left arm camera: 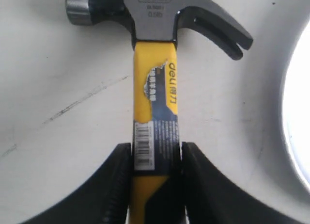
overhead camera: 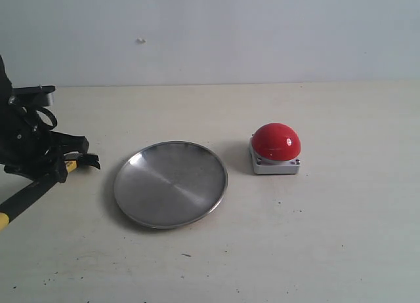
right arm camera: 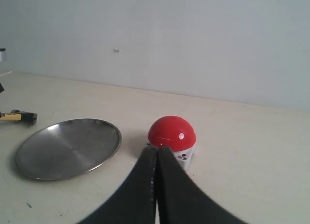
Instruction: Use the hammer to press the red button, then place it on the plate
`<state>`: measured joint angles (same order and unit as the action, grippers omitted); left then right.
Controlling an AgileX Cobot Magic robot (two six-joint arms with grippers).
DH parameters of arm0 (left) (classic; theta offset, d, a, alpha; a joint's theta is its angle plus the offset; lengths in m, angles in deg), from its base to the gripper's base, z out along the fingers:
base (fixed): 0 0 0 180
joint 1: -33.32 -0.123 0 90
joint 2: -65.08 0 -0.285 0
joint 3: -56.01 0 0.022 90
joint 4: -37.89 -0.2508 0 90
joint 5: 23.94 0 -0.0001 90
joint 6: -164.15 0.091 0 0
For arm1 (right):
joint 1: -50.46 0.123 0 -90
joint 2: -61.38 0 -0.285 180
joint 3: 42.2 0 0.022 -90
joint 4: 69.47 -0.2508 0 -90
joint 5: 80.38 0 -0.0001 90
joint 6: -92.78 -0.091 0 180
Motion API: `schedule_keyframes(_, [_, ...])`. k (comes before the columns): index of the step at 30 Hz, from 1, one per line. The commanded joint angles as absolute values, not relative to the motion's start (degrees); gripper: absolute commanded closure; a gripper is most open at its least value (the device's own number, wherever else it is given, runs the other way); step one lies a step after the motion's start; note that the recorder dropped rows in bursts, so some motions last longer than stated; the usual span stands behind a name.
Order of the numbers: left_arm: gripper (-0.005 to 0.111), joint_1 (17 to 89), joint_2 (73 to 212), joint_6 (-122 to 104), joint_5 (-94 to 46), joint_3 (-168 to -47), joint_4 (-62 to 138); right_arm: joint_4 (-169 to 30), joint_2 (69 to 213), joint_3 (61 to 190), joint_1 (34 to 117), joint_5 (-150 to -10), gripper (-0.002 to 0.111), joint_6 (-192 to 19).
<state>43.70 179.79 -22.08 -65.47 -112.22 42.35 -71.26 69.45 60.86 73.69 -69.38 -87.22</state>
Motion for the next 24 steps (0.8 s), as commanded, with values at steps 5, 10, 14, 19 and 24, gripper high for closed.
schedule_keyframes(5, [0.107,43.7,180.2,-21.8,-63.1,-112.3,43.1,-90.5,69.2,60.6,73.5,-85.4,0.108,-102.6])
schedule_keyframes(10, [0.107,43.7,180.2,-21.8,-61.5,-112.3,45.4,-99.7,69.2,60.6,73.5,-97.5,0.108,-105.2])
schedule_keyframes(14, [0.107,43.7,180.2,-21.8,-61.1,-112.3,50.6,-100.6,69.2,60.6,73.5,-95.1,0.108,-110.8])
schedule_keyframes(19, [0.107,43.7,180.2,-21.8,-60.2,-112.3,53.3,-91.4,69.2,61.9,73.5,-80.8,0.108,-113.4])
schedule_keyframes(24, [0.107,43.7,180.2,-21.8,-59.9,-112.3,53.8,-92.3,79.7,68.7,76.7,-72.3,0.108,-101.5])
